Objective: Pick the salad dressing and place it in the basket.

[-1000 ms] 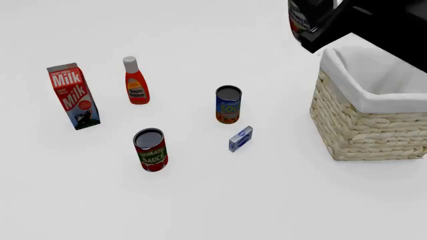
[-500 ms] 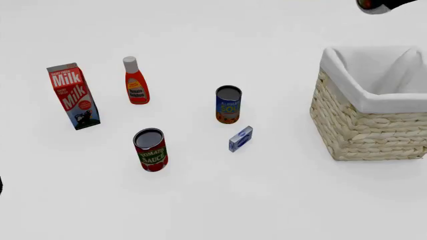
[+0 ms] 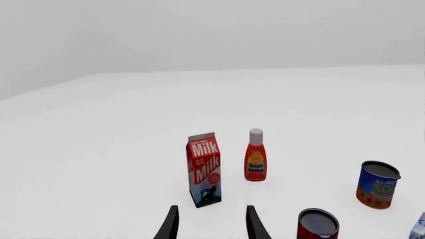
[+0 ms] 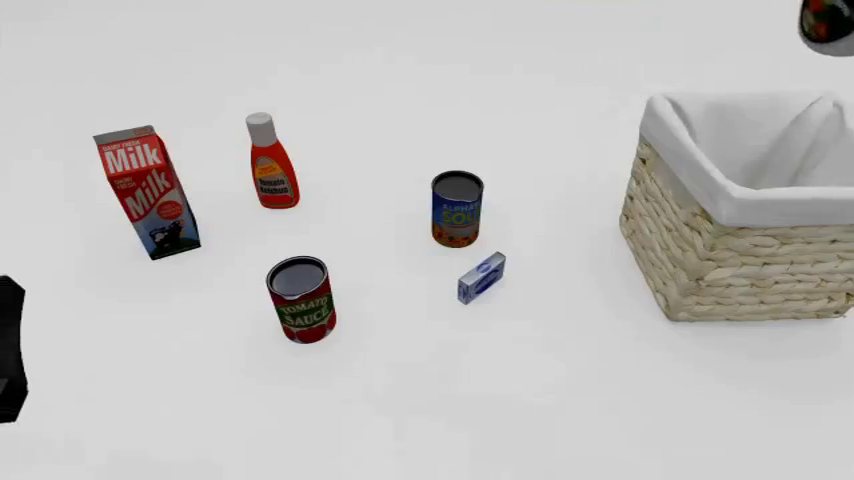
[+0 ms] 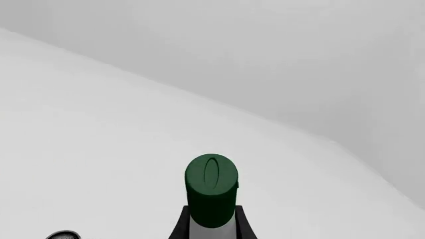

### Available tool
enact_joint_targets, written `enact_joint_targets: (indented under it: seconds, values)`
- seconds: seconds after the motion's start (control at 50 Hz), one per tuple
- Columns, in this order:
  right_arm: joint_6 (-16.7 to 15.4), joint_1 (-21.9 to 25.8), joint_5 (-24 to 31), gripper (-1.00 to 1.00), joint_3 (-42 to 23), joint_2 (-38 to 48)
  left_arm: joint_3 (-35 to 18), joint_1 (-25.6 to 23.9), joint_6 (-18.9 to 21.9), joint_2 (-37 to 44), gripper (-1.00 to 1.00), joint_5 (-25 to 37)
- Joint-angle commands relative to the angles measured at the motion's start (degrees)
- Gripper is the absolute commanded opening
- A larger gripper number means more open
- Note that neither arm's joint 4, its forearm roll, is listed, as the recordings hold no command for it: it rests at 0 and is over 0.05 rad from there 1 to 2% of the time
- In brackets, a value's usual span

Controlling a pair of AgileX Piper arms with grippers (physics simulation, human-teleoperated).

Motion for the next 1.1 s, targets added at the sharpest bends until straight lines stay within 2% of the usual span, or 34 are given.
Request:
enact_joint_targets:
  seconds: [0.02,0.38,0.44,1.1]
  values:
    - [4.99,-5.32,0.21,-1.0,-0.67,2.32,0.78,-0.5,0.12,-0.01,1.0,-0.18]
    - [8.84,-10.52,-0.22,-1.0,-2.83,10.55,1.06,-0.2,-0.02,-0.01,1.0,0.03]
    - [11.36,-10.73,0.82,-1.0,-3.43,11.72,1.09,0.13,0.05,-0.01,1.0,0.15]
    - [10.28,-14.56,-3.76,-1.0,-2.6,20.34,1.1,0.01,-0.82,-0.01,1.0,0.83]
